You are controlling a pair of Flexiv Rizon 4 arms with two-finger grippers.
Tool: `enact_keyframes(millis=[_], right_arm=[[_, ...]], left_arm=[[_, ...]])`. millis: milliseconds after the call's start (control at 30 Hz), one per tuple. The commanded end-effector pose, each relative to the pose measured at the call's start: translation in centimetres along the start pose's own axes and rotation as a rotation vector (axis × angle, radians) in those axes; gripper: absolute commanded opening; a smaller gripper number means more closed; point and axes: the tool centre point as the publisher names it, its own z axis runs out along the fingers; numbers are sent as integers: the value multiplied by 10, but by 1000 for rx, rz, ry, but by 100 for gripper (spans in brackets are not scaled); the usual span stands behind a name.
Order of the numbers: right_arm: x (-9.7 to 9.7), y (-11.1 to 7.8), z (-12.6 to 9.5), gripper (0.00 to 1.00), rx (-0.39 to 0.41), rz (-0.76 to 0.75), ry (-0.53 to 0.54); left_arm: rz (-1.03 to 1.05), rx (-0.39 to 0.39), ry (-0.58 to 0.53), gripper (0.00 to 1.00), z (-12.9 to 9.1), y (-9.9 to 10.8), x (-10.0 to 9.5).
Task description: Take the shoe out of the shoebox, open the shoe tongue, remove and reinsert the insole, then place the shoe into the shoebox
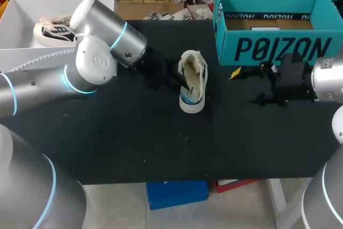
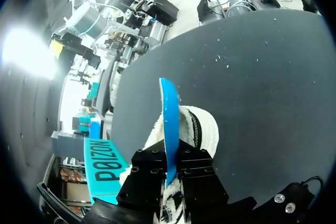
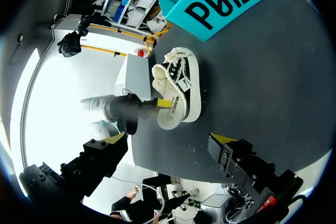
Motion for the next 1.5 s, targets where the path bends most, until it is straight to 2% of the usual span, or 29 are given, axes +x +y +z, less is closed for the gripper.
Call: enact_keyframes(millis=[33,200,233,267,300,333,567,1033,1233,1333,1500], right_arm=[[1,1,1,100,1,1,-2],[1,1,1,100,1,1,-2],[1,1,1,100,1,1,-2],[1,1,1,100,1,1,-2],[1,1,1,100,1,1,-2],[1,1,1,100,1,1,-2],[1,1,1,100,1,1,-2],[1,1,1,100,1,1,-2],[1,1,1,100,1,1,-2],[1,1,1,100,1,1,-2],[1,1,1,100,1,1,-2]], left_arm=[[-7,-7,2,0,4,6,2],[-11,-8,4,0,5,5,0],[-10,-10,4,40,5,4,-1],[-7,-10,3,73,4,2,-2],[-4,-10,-1,90,3,1,-3],[0,-11,-14,100,0,0,-5],[19,-51,-43,100,-28,-2,-19],[-43,-127,-71,100,-72,14,-47],[-54,-134,-87,100,-73,13,-44],[-14,-111,-74,100,-66,4,-44],[-5,-85,-56,100,-54,-8,-35]])
